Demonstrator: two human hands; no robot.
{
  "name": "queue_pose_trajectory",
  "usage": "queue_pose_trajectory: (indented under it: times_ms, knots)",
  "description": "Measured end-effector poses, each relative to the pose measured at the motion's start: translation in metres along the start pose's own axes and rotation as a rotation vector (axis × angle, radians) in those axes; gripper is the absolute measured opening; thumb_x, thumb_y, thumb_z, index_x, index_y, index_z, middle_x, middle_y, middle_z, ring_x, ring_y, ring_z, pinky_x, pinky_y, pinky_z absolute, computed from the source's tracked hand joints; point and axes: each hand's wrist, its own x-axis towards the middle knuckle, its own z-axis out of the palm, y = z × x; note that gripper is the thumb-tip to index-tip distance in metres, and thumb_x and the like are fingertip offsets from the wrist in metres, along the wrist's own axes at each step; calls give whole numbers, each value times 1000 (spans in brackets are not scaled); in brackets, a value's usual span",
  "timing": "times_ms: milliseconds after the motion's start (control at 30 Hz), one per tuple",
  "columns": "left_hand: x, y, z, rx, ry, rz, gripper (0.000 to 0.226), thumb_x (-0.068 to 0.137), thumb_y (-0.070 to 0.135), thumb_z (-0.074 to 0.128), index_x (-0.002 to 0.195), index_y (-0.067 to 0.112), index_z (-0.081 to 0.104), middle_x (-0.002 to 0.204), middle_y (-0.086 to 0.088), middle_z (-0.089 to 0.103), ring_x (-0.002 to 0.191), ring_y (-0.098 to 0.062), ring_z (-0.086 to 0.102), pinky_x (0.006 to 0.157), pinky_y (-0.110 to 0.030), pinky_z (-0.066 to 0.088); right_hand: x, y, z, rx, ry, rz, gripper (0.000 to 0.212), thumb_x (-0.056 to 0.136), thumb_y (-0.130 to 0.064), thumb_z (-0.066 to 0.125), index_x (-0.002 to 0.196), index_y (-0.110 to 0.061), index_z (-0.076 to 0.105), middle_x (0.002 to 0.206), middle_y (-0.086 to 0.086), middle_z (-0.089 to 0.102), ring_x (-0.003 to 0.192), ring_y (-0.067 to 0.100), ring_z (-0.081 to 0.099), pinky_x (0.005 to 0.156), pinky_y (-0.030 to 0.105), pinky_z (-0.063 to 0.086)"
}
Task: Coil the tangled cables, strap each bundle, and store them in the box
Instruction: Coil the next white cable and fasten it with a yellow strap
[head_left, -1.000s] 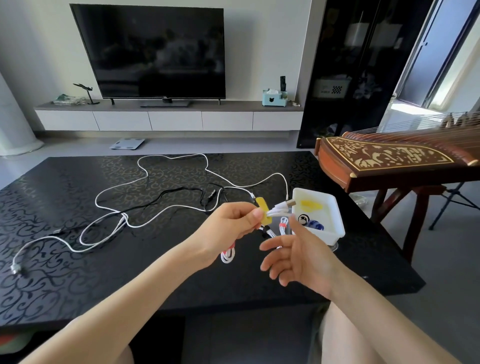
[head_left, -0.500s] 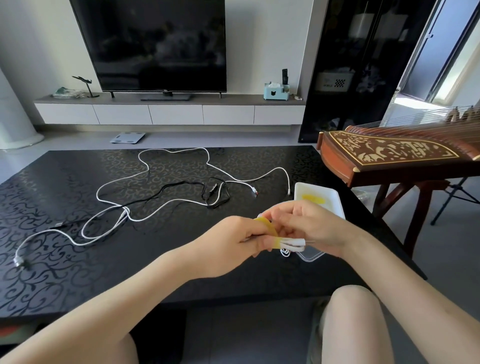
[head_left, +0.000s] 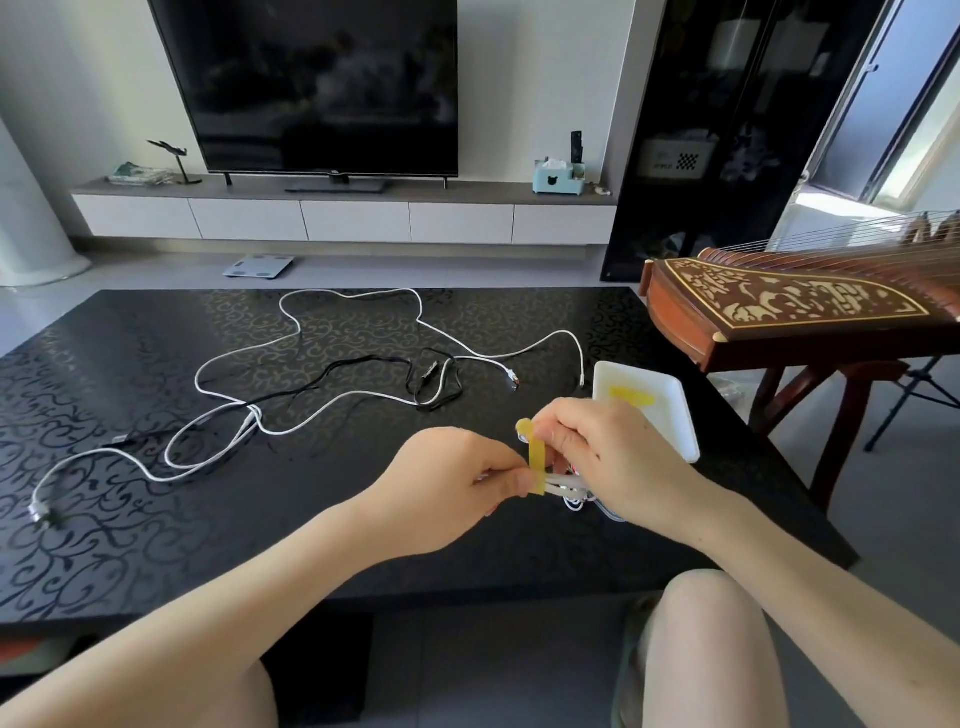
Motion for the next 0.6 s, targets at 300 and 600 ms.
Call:
queue_pose_trajectory:
  times_ms: [300,600]
  knots:
    - [-6,-5,24,6,117,92,23,95,33,52,95,20,71,74,5,66,74,-14,52,70,-21,38,-3,-2,-6,138,-63,147,31,89,-52,42,97,-28,60,82,-11,70,79,1,66,76,26,54]
    - [-6,-9,15,42,120,89,23,95,30,53,95,17,71,61,18,49,70,-11,45,66,-13,35,-12,7,-4,-149,-34,102,12,89,-28,62,81,-22,69,69,-12,67,69,1,61,66,24,50]
